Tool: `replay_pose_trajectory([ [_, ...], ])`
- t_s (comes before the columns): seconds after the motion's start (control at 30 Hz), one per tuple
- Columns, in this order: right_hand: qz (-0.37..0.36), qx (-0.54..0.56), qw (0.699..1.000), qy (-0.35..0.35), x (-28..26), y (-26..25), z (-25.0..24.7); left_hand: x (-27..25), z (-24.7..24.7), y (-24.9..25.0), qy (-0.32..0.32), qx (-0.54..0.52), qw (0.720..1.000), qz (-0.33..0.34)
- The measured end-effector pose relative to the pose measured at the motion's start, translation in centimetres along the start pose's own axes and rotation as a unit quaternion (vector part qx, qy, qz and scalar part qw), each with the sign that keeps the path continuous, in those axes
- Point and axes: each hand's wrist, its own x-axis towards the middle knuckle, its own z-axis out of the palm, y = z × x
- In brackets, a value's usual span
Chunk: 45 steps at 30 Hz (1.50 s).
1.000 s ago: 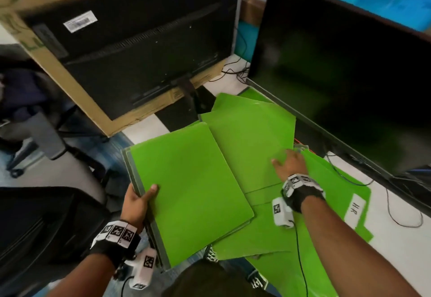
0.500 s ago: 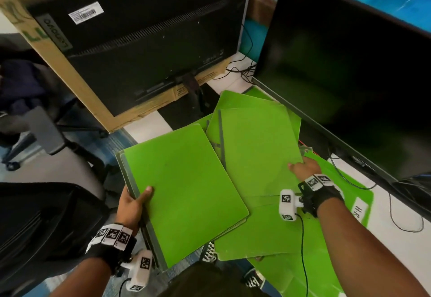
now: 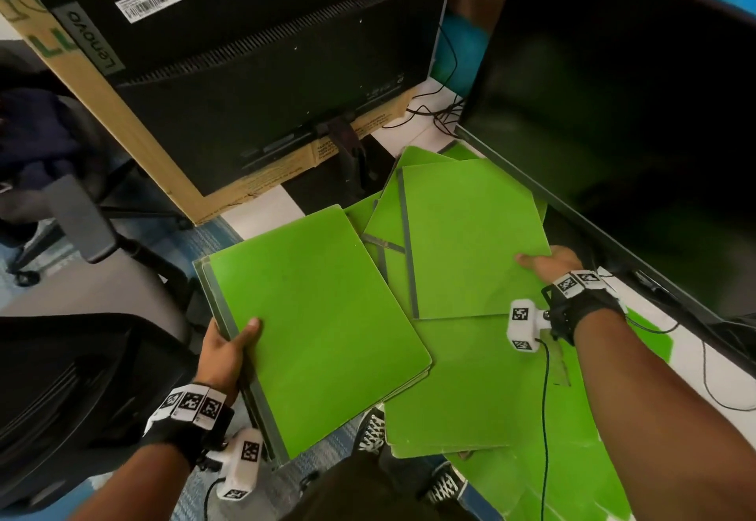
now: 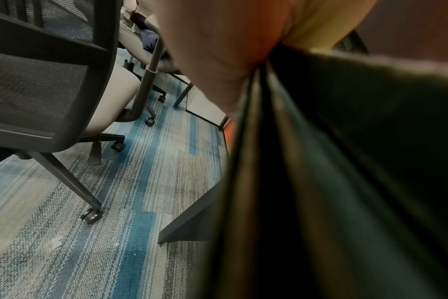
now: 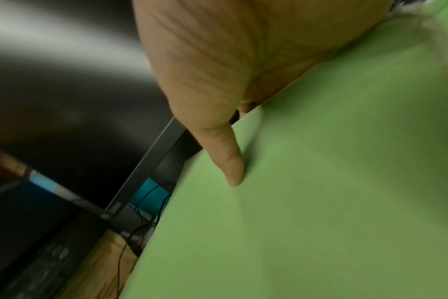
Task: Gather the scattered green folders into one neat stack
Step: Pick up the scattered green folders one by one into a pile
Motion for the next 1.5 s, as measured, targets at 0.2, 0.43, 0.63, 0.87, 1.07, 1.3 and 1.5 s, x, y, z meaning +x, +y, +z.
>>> replay_pose_trajectory([
  [0.2,-0.009,0.056,0.998,0.018,0.3,-0.1,0.3,0.1,0.0,0.2,0.002,0.004,1.0,-0.004],
  [0.43,0.031,0.041,0.998,0.036,-3.8,6.8,-1.5,1.8,0.0,0.6,-0.024,0.007,1.0,-0.001],
  [0.63,0.052,-0.108,0.993,0.005,-8.0,13.2,-2.7,3.0,0.7,0.9,-0.044,0.04,0.998,0.033],
  [0.87,-0.079,-0.22,0.968,0.088,-3.7,9.7,-5.1,3.5,1.4,1.0,-0.028,0.067,0.996,0.042],
  [1.07,-0.078,-0.284,0.955,0.033,0.8,5.7,-3.6,3.5,1.2,0.9,-0.025,0.066,0.997,0.042],
  [1.3,-0.086,-0.283,0.953,0.068,-1.2,3.4,-3.9,3.1,1.5,1.0,-0.034,0.057,0.997,0.043],
  [1.5,-0.256,-0.205,0.939,0.109,-8.8,-1.1,-7.9,3.1,1.9,1.4,-0.03,0.049,0.997,0.044],
])
